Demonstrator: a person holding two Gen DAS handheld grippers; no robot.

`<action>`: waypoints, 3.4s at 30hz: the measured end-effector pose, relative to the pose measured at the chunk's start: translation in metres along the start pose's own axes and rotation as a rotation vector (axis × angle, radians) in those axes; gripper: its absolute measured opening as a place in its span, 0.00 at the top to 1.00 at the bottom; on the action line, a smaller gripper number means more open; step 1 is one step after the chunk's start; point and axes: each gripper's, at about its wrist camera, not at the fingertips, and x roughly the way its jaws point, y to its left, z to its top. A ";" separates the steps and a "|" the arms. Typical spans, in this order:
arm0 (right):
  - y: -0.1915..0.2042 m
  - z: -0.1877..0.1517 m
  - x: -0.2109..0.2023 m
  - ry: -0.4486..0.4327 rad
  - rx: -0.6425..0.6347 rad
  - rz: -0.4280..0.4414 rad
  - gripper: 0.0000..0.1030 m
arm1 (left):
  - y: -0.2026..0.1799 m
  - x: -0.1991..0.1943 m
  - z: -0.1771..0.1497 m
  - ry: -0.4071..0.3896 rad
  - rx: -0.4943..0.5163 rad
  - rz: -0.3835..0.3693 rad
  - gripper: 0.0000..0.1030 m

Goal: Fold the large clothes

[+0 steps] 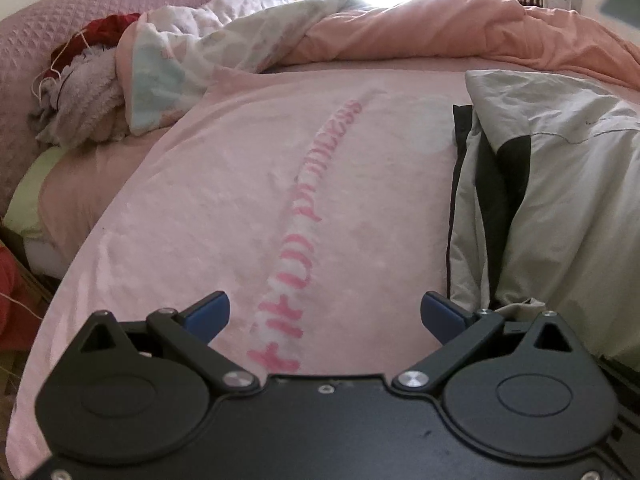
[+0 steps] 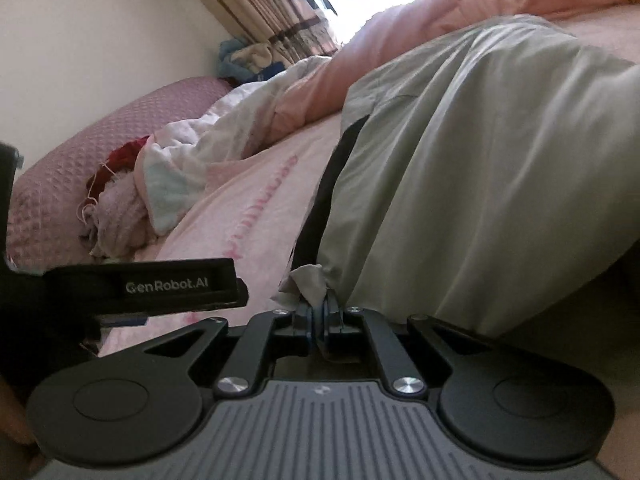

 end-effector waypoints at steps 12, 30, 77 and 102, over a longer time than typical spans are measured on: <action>0.007 0.008 0.005 0.072 -0.016 -0.012 0.91 | -0.009 -0.014 0.006 -0.036 -0.014 -0.059 0.00; -0.042 0.071 -0.122 -0.105 -0.045 -0.205 0.82 | -0.028 -0.057 0.000 -0.198 -0.091 -0.209 0.00; -0.081 0.028 -0.107 -0.037 -0.148 -0.470 0.80 | -0.073 -0.093 -0.027 -0.175 0.099 -0.209 0.88; -0.113 0.008 -0.123 -0.085 -0.090 -0.477 0.84 | -0.078 -0.040 -0.044 -0.004 0.091 -0.303 0.89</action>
